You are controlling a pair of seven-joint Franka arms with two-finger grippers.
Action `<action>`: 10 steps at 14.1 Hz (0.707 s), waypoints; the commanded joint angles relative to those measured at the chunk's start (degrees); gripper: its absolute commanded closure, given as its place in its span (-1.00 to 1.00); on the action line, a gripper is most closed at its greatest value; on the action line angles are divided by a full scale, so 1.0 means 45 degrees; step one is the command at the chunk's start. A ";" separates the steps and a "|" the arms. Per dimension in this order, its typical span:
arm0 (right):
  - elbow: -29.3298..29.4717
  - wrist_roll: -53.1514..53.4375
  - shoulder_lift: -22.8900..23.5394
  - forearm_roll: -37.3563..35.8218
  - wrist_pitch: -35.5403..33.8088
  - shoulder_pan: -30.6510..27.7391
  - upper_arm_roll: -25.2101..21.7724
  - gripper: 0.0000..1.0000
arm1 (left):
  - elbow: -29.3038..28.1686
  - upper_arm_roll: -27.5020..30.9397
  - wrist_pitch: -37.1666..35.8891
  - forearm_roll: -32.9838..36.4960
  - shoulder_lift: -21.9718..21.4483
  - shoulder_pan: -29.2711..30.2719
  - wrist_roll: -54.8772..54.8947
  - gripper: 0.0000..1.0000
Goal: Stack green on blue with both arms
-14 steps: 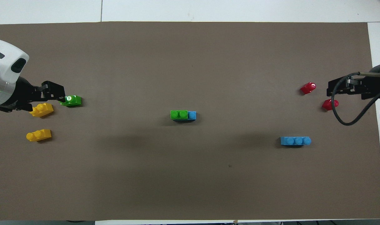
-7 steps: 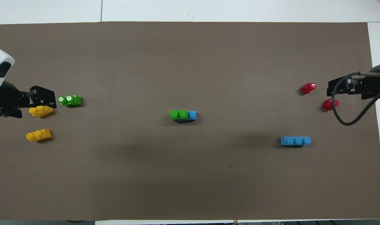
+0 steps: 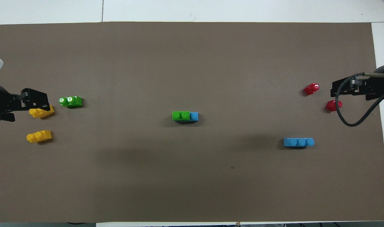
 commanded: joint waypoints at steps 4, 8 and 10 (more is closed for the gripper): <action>0.0055 -0.0213 -0.0101 -0.0257 -0.0244 -0.0255 0.0110 -1.00 | 0.0712 -0.0624 -0.0473 -0.0505 0.0745 0.0814 0.0306 -1.00; 0.0075 -0.0213 -0.0101 -0.0257 -0.0244 -0.0255 0.0110 -1.00 | 0.1103 -0.1093 -0.1078 -0.0524 0.0883 0.1012 0.0306 -1.00; 0.0056 -0.0213 -0.0101 -0.0257 -0.0244 -0.0255 0.0129 -1.00 | 0.1083 -0.1115 -0.0904 -0.0524 0.0863 0.1012 0.0364 -1.00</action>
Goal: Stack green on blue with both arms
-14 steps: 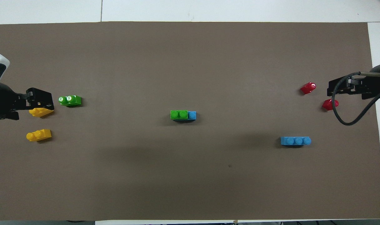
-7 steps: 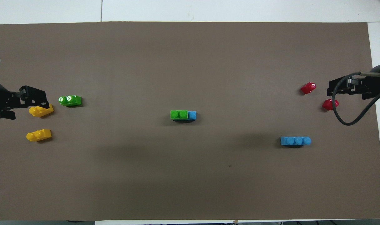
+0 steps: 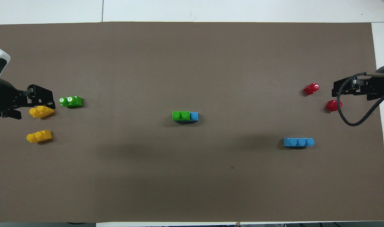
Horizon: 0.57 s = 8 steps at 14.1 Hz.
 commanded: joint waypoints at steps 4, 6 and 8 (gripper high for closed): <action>0.0074 -0.0213 -0.0101 -0.0257 -0.0244 -0.0174 0.0110 -1.00 | 0.0426 -0.0102 -0.0293 -0.0193 0.0218 0.0272 0.0087 -1.00; 0.0055 -0.0232 -0.0101 -0.0257 -0.0244 -0.0174 0.0110 -1.00 | 0.0387 -0.0158 -0.0003 -0.0193 0.0179 0.0292 -0.0030 -1.00; 0.0055 -0.0213 -0.0101 -0.0257 -0.0186 -0.0174 0.0110 -1.00 | 0.0328 -0.0217 0.0312 -0.0192 0.0120 0.0272 0.0106 -1.00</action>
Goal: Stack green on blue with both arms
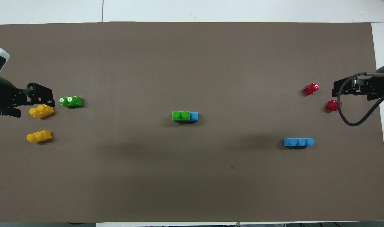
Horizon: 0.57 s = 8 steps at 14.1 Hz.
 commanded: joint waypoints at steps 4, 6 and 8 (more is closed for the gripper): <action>0.0034 -0.0135 -0.0101 -0.0257 -0.0088 -0.0113 0.0129 -1.00 | 0.0406 -0.0187 0.0153 -0.0075 0.0137 0.0269 0.0614 -1.00; 0.0034 -0.0135 -0.0101 -0.0257 -0.0068 -0.0132 0.0129 -1.00 | 0.0445 -0.0207 0.0114 -0.0037 0.0157 0.0328 0.1200 -1.00; 0.0033 -0.0154 -0.0101 -0.0276 -0.0068 -0.0132 0.0129 -1.00 | 0.0464 -0.0187 0.0075 -0.0036 0.0157 0.0328 0.1495 -1.00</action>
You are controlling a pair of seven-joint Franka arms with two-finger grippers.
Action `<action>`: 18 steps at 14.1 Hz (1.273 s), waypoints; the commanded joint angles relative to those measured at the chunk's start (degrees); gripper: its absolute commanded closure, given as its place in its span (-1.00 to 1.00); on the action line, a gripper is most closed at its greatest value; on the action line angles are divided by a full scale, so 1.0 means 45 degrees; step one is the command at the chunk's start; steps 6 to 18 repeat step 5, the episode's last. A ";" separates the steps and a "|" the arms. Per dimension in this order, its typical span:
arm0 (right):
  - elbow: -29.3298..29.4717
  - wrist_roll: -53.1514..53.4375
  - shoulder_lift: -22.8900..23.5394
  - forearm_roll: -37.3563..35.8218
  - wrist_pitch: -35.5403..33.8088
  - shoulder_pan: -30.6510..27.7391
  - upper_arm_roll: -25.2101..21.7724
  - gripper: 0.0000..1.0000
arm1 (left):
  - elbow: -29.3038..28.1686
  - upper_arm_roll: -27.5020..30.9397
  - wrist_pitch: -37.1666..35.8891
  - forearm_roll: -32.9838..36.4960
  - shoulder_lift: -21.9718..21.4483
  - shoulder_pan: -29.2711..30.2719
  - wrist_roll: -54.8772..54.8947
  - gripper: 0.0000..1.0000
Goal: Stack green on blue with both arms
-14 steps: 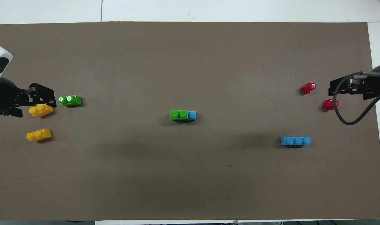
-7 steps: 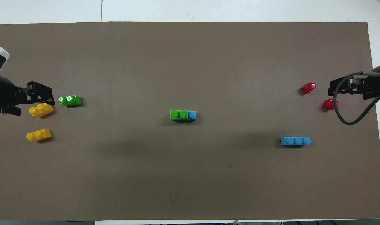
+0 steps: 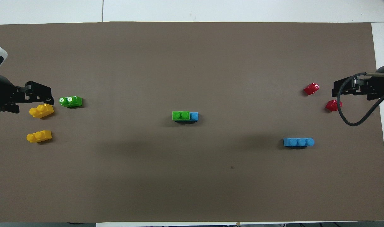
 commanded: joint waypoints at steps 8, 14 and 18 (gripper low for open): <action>-0.0010 -0.0154 -0.0121 -0.0257 -0.0030 -0.0132 0.0123 -1.00 | 0.0818 -0.0111 -0.0409 -0.0076 0.0234 0.0263 0.0563 -1.00; -0.0010 -0.0154 -0.0121 -0.0257 -0.0030 -0.0132 0.0123 -1.00 | 0.0818 -0.0111 -0.0409 -0.0076 0.0234 0.0263 0.0563 -1.00; -0.0010 -0.0154 -0.0121 -0.0257 -0.0030 -0.0132 0.0123 -1.00 | 0.0818 -0.0111 -0.0409 -0.0076 0.0234 0.0263 0.0563 -1.00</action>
